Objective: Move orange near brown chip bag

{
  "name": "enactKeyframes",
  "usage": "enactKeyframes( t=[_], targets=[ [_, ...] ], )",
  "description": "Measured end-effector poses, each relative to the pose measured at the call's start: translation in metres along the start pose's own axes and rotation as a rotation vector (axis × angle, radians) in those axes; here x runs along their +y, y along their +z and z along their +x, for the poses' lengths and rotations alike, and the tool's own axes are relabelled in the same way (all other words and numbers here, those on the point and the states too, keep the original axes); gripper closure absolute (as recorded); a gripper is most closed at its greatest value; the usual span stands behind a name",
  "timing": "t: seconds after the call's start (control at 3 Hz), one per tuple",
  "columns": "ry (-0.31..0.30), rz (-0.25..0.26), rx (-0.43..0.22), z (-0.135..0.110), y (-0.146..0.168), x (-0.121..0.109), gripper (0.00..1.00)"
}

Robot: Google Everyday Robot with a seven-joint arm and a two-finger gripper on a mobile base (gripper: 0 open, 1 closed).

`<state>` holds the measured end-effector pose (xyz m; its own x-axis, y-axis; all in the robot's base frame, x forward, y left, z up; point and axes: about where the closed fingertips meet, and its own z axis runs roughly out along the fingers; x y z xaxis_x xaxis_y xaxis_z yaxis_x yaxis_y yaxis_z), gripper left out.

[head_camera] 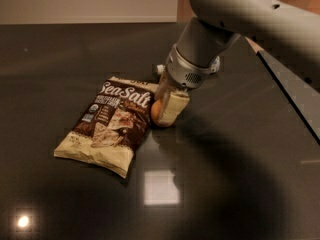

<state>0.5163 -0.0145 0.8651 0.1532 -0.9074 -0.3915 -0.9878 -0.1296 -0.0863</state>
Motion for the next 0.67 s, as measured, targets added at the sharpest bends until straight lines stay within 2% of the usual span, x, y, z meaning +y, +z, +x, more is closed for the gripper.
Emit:
enactKeyframes(
  t=[0.67],
  targets=[
    [-0.005, -0.001, 0.000, -0.0021, 0.0009, 0.0010, 0.14]
  ],
)
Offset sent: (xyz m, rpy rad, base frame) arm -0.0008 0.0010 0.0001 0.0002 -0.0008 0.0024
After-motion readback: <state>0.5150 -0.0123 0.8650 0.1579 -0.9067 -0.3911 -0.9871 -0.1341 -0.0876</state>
